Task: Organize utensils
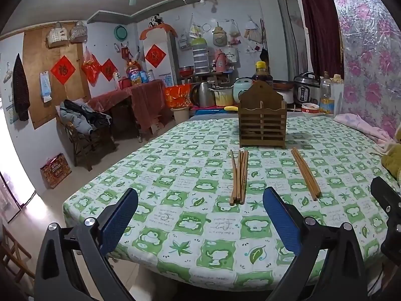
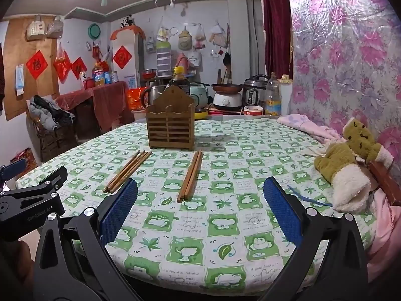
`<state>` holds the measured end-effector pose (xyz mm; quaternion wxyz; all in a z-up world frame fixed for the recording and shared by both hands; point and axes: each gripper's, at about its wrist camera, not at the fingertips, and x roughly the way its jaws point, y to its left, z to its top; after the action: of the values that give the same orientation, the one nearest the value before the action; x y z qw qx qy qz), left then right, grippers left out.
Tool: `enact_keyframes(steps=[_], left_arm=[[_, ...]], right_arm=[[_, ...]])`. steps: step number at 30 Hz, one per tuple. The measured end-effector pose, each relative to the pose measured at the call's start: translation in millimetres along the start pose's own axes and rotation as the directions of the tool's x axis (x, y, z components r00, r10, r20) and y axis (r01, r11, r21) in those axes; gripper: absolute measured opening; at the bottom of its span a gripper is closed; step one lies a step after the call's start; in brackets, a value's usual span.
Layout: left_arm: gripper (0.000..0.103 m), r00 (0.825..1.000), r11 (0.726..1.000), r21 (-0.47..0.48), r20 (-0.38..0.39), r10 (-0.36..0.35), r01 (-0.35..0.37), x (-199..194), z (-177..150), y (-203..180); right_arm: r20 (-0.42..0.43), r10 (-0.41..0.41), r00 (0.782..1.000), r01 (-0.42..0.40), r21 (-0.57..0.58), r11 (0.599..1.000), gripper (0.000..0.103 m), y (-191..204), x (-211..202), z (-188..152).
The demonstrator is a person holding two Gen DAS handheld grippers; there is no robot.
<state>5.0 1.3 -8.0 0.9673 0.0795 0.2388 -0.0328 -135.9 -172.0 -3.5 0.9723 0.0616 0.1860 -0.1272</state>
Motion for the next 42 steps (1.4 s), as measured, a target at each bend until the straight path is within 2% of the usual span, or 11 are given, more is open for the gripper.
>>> enact_keyframes(steps=[42], left_arm=[[0.097,1.000,1.000,-0.027,-0.027,-0.010,0.009,7.0,-1.0,6.9]], right_arm=[[-0.028,0.013,1.000,-0.013,0.004,1.000,0.097,2.2,7.9,-5.5]])
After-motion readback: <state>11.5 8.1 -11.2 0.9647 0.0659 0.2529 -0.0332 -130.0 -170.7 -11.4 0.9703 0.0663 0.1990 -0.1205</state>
